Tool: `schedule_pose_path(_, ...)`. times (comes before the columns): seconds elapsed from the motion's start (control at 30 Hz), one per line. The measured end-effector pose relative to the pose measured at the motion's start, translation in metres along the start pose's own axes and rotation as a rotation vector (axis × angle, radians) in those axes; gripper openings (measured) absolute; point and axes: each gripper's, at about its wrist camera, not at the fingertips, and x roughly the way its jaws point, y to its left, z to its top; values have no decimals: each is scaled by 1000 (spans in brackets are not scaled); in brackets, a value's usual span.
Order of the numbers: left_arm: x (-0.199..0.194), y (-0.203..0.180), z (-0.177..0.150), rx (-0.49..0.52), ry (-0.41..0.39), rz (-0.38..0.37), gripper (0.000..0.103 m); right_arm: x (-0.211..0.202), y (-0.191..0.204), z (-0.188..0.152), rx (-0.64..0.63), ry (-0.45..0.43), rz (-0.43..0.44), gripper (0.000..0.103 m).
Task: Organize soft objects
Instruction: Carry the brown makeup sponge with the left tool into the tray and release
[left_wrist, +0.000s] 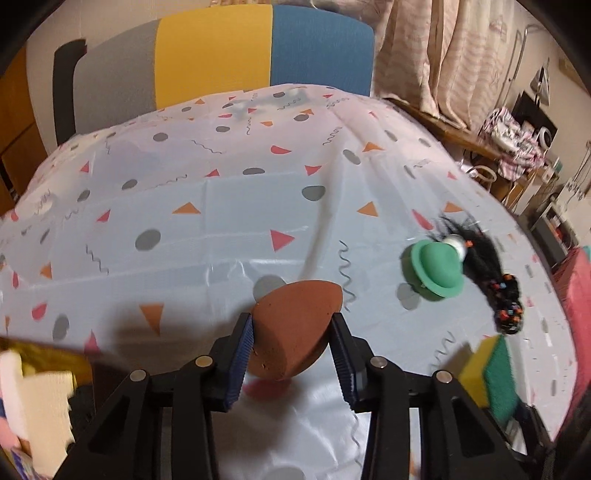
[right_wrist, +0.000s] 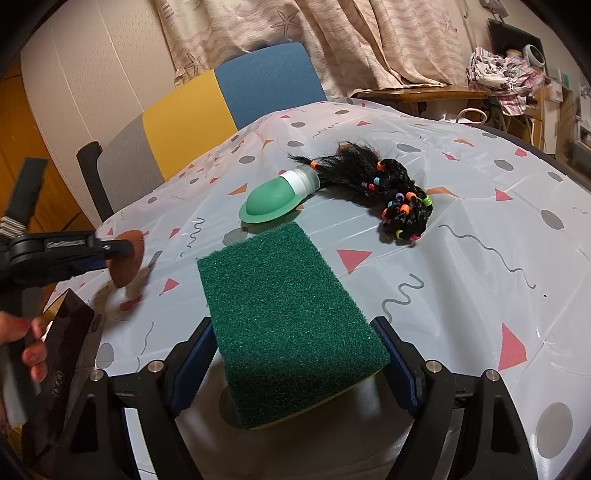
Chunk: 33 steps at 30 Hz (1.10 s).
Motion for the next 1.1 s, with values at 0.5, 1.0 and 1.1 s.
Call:
schedule_pose_path(0.5, -59, 13, -59, -169, -27, -205, 42, 1, 2, -1, -9, 2, -16, 83)
schedule_pose_path(1.0, -146, 57, -117, -226, -118, -300, 42, 2, 4, -1, -17, 5, -33, 83)
schedule_pose_path(1.1, -165, 80, -128, -265, -142, -301, 42, 2, 4, -1, -20, 7, -38, 83)
